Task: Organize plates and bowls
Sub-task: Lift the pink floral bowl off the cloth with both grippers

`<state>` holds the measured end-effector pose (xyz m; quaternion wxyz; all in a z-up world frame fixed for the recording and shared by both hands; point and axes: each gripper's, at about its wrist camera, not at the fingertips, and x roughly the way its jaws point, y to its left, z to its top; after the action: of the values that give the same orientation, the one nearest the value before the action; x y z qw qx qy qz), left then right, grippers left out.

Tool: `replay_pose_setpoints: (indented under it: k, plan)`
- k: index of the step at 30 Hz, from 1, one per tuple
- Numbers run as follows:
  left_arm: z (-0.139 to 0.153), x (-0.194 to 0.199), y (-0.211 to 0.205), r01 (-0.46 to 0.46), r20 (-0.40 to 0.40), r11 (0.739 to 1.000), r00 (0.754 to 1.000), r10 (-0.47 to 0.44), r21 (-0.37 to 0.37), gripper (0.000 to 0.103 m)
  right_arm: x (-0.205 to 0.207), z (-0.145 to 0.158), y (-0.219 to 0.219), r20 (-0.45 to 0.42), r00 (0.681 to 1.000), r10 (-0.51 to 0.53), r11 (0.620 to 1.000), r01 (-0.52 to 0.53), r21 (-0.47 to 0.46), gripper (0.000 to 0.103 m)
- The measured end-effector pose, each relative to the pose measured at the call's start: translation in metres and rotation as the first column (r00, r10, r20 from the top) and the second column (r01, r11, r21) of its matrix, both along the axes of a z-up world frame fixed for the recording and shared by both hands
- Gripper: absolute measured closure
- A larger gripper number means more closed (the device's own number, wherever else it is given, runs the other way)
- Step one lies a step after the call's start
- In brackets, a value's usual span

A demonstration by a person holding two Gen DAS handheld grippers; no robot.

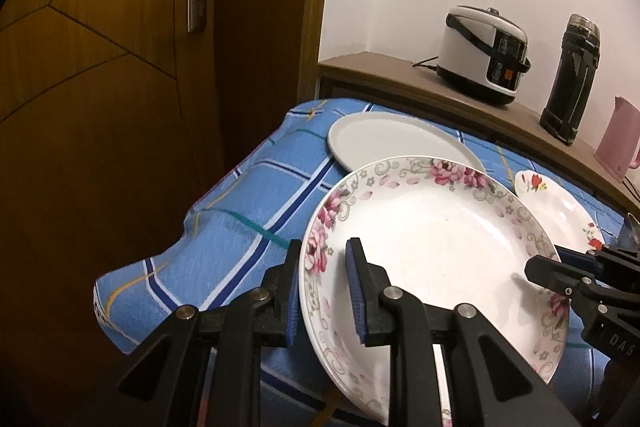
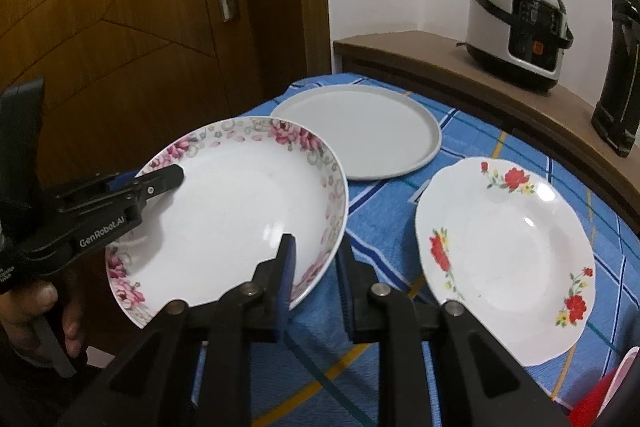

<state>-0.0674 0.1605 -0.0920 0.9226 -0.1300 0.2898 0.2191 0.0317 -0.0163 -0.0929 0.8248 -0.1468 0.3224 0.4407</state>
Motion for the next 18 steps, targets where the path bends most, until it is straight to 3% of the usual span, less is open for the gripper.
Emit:
replay_pose_setpoints:
  k: [18]
  plan:
    - [0.033,0.009,-0.007,0.018,0.069,0.999,0.997,-0.021,0.047,0.079,0.007,0.030,-0.010,0.056,0.998,-0.020,0.997,0.016,0.069,0.083]
